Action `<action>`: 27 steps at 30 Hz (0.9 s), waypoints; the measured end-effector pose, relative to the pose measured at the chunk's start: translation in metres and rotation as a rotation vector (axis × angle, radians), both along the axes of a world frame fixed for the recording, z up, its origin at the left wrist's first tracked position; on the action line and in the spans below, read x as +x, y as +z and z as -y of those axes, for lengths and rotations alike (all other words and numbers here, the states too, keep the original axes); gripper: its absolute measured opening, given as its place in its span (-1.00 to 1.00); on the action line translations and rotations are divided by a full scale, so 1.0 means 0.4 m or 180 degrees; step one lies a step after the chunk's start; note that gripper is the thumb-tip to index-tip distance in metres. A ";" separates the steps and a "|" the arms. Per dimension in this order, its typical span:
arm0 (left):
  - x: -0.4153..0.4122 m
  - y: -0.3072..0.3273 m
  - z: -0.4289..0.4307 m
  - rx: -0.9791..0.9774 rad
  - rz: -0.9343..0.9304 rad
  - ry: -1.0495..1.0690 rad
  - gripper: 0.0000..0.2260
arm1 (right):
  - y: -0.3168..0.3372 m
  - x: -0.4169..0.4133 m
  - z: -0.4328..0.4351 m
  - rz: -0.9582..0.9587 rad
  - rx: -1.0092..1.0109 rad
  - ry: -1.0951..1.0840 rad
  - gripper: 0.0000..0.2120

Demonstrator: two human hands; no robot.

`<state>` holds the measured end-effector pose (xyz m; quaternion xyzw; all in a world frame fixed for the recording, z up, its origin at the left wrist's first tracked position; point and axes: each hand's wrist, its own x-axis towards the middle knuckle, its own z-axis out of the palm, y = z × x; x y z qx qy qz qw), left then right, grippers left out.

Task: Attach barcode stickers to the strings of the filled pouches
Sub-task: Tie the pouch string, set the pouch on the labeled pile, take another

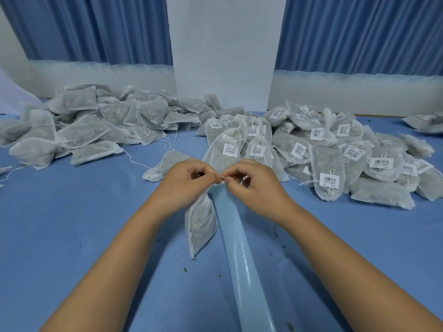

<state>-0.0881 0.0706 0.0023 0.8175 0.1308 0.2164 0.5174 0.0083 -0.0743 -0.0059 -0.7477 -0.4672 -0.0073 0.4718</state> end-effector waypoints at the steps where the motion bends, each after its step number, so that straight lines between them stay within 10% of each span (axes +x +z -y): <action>1: 0.000 0.000 -0.001 0.0018 -0.0002 -0.0030 -0.83 | 0.000 0.001 0.000 -0.0074 -0.0017 0.0044 -0.83; 27: -0.003 0.005 -0.003 -0.0599 -0.0153 -0.0369 -0.80 | 0.016 -0.007 0.002 -0.1267 0.0613 0.0148 -0.79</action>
